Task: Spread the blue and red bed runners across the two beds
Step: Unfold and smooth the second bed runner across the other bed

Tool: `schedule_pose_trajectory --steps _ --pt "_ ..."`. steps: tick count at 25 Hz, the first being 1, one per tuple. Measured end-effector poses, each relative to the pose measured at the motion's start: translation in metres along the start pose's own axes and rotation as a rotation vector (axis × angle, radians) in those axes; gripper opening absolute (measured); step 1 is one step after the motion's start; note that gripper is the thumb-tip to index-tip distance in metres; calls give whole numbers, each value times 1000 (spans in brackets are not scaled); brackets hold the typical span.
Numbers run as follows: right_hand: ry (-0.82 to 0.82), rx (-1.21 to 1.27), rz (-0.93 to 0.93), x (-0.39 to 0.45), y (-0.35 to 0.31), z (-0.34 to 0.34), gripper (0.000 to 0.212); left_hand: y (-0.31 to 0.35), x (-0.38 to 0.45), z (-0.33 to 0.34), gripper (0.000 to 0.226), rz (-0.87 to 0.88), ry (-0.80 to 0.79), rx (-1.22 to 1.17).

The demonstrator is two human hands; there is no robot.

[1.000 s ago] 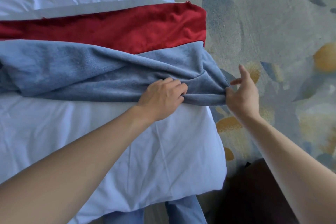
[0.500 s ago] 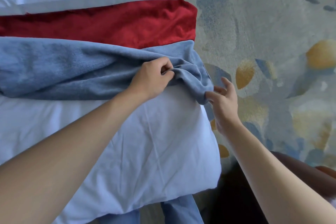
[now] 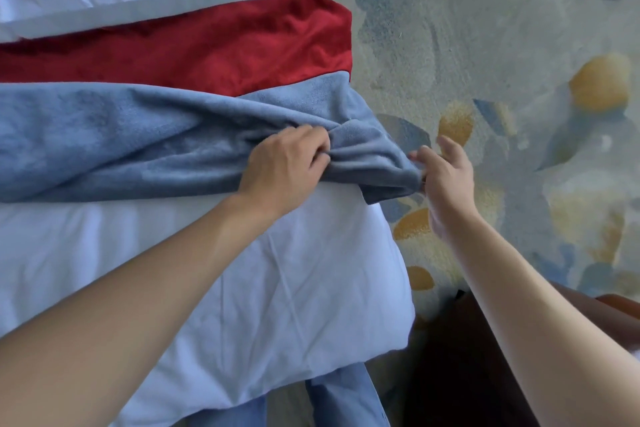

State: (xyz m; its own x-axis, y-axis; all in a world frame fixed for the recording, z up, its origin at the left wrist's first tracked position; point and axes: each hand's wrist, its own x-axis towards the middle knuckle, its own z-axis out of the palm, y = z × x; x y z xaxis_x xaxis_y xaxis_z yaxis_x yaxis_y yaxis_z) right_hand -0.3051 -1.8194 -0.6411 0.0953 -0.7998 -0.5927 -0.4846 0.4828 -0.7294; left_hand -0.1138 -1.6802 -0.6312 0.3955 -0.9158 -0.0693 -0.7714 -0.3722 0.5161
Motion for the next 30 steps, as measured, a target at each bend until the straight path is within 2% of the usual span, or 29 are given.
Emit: schedule_pose_trajectory --steps 2,3,5,7,10,13,16,18,19,22,24,25,26,27,29,30 --pt "-95 3 79 -6 9 2 24 0 10 -1 7 -217 68 -178" --pt "-161 -10 108 -12 13 2 20 -1 14 -2 7 -264 83 -197" --pt "-287 -3 138 -20 19 0 27 -1 16 -3 6 -274 68 -186" --pt "-337 -12 61 -26 19 2 32 0 13 -3 7 -226 48 -166" --pt "-218 -230 -189 -32 20 8 29 0 4 1 6 -134 41 -64" --pt "-50 -394 -239 -36 23 13 11 1 -1 3 7 -61 36 25" --pt "33 -430 -246 -33 33 10 21 3 -7 4 7 -2 47 98" --pt "51 -463 -135 -30 38 0 12 5 -10 6 6 92 47 172" --pt "29 -443 -10 -26 39 -7 8 6 -12 8 11 162 37 215" --pt "-182 -270 436 -6 32 -34 7 16 -22 18 26 414 -33 334" --pt "-302 -197 565 7 22 -47 5 16 -29 25 23 506 -73 418" --pt "-314 -230 536 11 20 -50 6 13 -31 27 22 508 -83 460" --pt "-284 -335 417 13 20 -50 15 10 -32 28 20 495 -85 499" --pt "-212 -489 207 9 22 -47 30 8 -33 29 16 477 -72 525" --pt "-24 -757 -439 -8 30 -36 43 7 -31 31 8 444 -27 545" --pt "-35 -846 -748 -21 35 -26 41 10 -29 31 11 441 -15 545"
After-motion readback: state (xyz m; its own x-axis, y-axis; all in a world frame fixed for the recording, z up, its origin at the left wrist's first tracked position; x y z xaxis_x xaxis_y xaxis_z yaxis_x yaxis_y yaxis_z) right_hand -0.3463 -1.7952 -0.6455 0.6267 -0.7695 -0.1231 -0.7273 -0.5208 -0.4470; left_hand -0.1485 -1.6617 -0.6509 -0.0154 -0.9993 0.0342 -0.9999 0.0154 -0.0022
